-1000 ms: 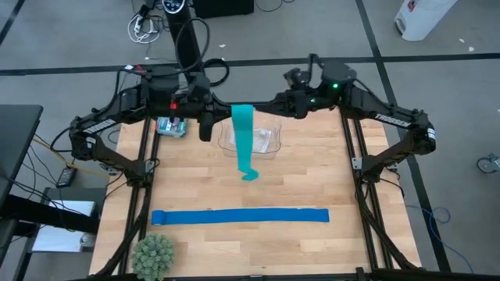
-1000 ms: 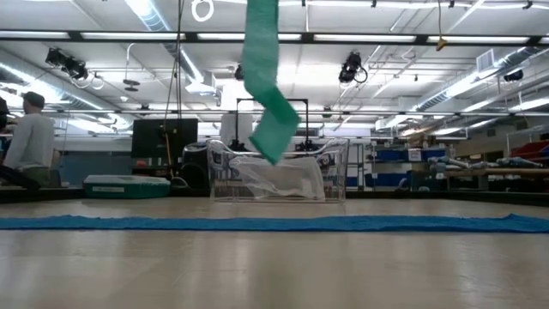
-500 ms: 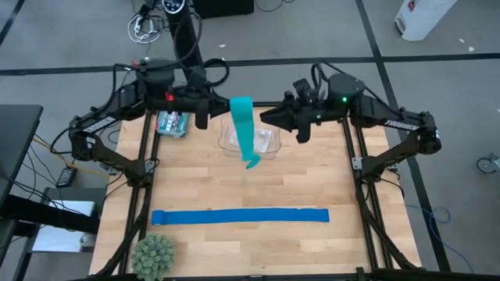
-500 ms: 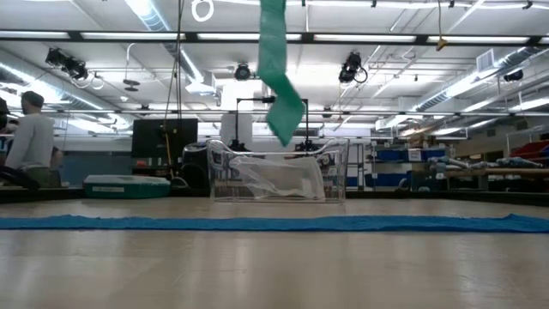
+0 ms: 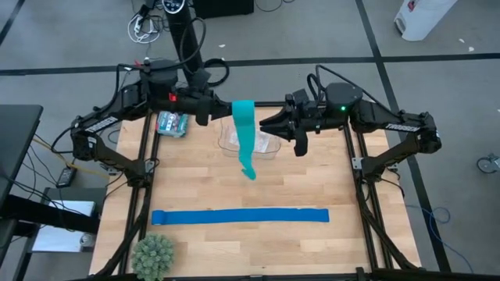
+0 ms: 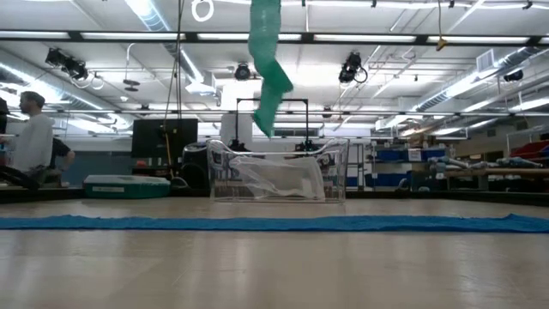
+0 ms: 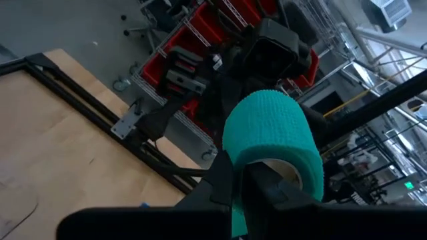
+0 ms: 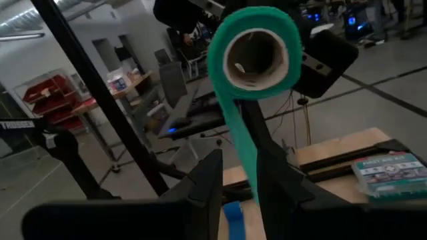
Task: Roll bandage
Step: Roll the green bandage
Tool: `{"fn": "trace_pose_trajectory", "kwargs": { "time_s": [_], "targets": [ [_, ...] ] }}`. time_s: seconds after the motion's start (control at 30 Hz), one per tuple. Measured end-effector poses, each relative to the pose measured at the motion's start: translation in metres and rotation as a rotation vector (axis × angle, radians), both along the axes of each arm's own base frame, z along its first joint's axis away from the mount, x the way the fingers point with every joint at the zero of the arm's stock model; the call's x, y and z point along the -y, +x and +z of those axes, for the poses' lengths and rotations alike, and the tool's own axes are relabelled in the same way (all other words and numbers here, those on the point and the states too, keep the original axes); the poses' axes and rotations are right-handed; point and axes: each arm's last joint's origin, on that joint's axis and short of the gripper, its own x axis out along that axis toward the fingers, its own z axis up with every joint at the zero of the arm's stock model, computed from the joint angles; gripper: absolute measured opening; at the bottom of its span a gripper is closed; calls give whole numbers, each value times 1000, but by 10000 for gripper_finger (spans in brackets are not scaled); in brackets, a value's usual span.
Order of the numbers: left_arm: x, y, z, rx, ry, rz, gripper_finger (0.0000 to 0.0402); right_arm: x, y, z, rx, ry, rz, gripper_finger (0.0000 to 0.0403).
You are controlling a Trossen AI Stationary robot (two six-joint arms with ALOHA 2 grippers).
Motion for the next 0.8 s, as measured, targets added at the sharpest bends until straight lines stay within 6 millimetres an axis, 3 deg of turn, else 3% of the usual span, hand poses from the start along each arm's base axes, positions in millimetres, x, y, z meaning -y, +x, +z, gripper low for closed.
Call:
{"fn": "trace_pose_trajectory", "kwargs": {
  "time_s": [0.23, 0.47, 0.63, 0.8],
  "targets": [
    [-1, 6, 0, 23, -19, 5, 20, 0, 3, -2, -7, -25, -10, 83],
    [-2, 11, -2, 15, -23, 12, 20, -4, 24, -15, -34, -37, 0, 80],
    [-3, 11, -2, 16, -38, 39, 20, -10, 34, -24, -69, -23, 20, 12],
    [-5, 10, -3, 12, -44, 62, 20, -35, 32, -17, 6, -12, 233, 1]
  ]
}}
